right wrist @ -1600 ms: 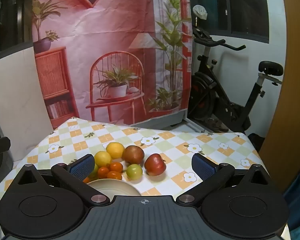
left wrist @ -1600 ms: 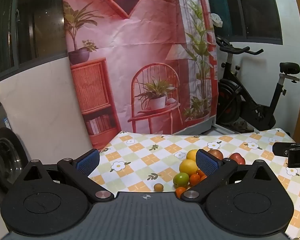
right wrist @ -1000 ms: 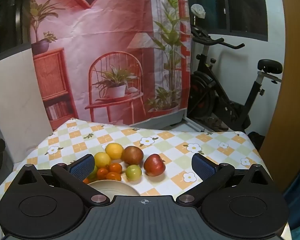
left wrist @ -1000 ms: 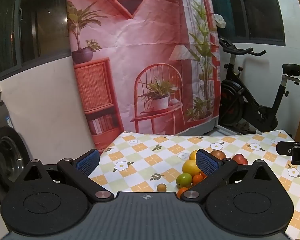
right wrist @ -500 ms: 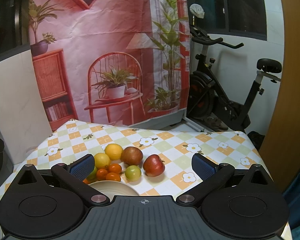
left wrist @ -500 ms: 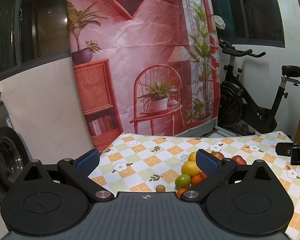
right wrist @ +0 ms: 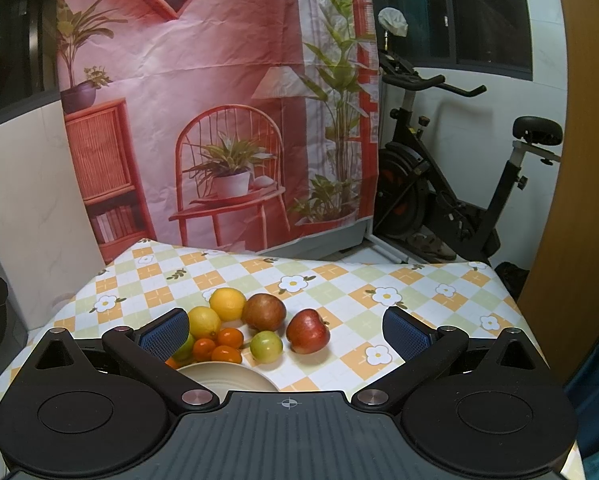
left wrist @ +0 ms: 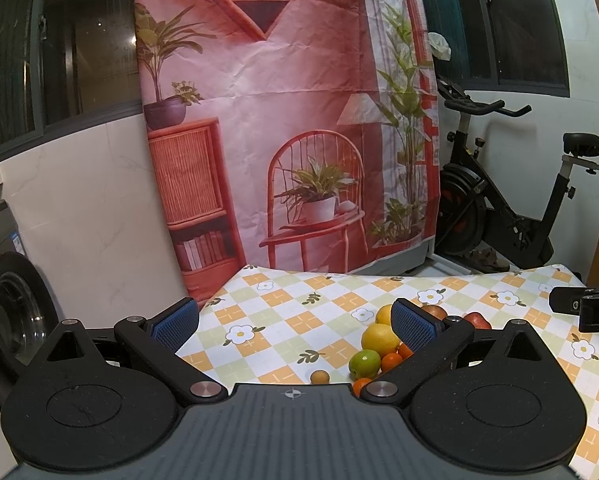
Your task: Organize fruits
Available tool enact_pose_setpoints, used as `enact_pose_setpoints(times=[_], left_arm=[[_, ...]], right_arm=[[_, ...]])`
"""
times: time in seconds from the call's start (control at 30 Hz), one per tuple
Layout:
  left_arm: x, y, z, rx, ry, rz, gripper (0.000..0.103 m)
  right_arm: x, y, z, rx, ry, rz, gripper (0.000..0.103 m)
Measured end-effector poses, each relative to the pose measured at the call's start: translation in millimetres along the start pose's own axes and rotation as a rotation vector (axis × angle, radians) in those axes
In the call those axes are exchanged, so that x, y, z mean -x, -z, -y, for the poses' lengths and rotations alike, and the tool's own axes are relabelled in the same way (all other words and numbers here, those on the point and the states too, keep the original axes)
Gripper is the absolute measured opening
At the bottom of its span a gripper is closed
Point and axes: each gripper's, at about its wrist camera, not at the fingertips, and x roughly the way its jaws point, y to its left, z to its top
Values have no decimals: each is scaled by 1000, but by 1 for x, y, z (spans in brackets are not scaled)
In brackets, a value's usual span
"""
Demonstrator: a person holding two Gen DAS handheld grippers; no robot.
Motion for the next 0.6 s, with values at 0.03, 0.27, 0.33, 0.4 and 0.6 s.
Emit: enact_pose_setpoints(times=[0.03, 0.27, 0.33, 0.4, 0.6], left_arm=[[0, 0, 0, 0, 0, 1, 103], [0, 1, 0, 1, 0, 0, 103], [0, 1, 0, 1, 0, 1, 103], [0, 1, 0, 0, 1, 0, 103], [0, 0, 0, 2, -1, -1, 103]], right_arm=[[0, 0, 0, 0, 0, 0, 103], [0, 0, 0, -1, -1, 0, 103], [0, 0, -1, -2, 0, 0, 103], [0, 1, -1, -1, -1, 0, 103], [0, 2, 0, 0, 0, 2, 103]])
